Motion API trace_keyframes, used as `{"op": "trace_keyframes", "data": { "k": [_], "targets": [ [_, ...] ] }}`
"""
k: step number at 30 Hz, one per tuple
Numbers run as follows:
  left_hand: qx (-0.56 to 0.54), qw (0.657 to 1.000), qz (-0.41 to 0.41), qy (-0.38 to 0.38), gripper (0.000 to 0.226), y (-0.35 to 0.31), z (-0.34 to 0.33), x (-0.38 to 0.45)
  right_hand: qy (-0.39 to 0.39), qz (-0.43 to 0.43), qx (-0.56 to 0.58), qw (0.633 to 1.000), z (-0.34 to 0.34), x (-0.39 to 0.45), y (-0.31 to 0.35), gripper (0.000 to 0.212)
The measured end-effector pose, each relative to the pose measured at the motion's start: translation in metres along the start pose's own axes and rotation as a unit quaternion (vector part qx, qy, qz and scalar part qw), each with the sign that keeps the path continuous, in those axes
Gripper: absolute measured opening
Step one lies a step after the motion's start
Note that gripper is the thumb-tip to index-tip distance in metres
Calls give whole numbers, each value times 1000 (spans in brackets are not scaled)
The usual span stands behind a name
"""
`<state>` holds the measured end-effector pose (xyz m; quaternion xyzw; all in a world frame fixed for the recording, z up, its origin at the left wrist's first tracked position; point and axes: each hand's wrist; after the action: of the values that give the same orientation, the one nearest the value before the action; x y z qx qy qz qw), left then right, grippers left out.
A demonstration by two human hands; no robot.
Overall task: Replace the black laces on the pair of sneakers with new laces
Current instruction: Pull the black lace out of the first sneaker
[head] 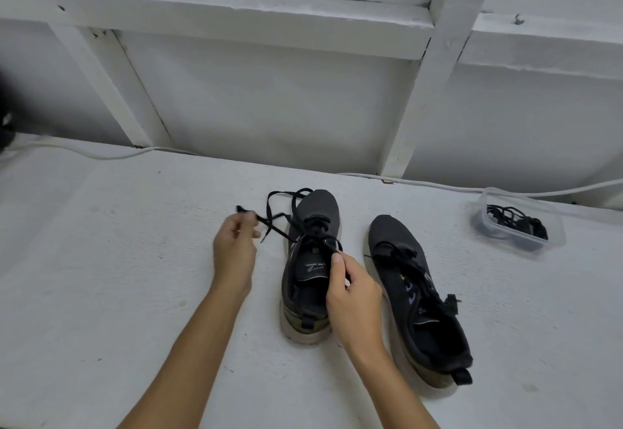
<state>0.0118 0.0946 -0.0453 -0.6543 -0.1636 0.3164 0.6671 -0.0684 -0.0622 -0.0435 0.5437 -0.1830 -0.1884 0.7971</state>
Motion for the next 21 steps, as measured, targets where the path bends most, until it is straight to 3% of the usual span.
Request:
{"op": "trace_keyframes", "data": {
  "k": [1, 2, 5, 6, 8, 10, 13, 14, 16, 18, 19, 21],
  "targets": [
    [-25, 999, 33, -13, 15, 0, 3, 4, 0, -3, 0, 1000, 0, 0, 0, 35],
    [-9, 999, 40, 24, 16, 1, 5, 6, -1, -5, 1, 1000, 0, 0, 1, 36],
    [127, 958, 2, 256, 19, 5, 6, -9, -7, -5, 5, 1000, 1, -1, 6, 40],
    [136, 947, -14, 289, 18, 7, 4, -14, -9, -3, 5, 1000, 1, -1, 6, 39],
    [117, 957, -60, 258, 10, 8, 0, -17, -9, -3, 5, 1000, 1, -1, 5, 38],
    [98, 979, -79, 162, 11, 4, -3, -13, -2, -5, 1, 1000, 1, -1, 3, 36],
    [18, 1000, -17, -13, 16, -1, 1, 3, 2, -6, 1, 1000, 0, 0, 1, 35],
    [14, 1000, 7, -19, 18, -1, 4, 6, 2, -6, 1, 1000, 0, 0, 0, 34],
    [69, 992, 20, 107, 21, 2, 9, 6, 0, -8, 2, 1000, -1, -1, 1, 34],
    [131, 952, 1, 276, 16, 6, 9, -6, 0, -10, 3, 1000, -1, -1, 1, 32],
    [134, 942, -22, 306, 12, 7, 7, -13, 0, -11, 3, 1000, -1, -1, 1, 32],
    [116, 958, -69, 254, 8, 8, 1, -17, 2, -14, 2, 1000, 0, -1, 1, 32]
  ]
}}
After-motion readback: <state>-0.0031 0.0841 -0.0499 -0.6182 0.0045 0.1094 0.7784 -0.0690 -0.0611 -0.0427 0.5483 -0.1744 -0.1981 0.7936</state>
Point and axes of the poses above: each hand's wrist, its own x-axis towards the middle knuckle, its own z-axis out of the back of the hand, y = z × x, and after that the axes turned 13 degrees about -y, right-handed
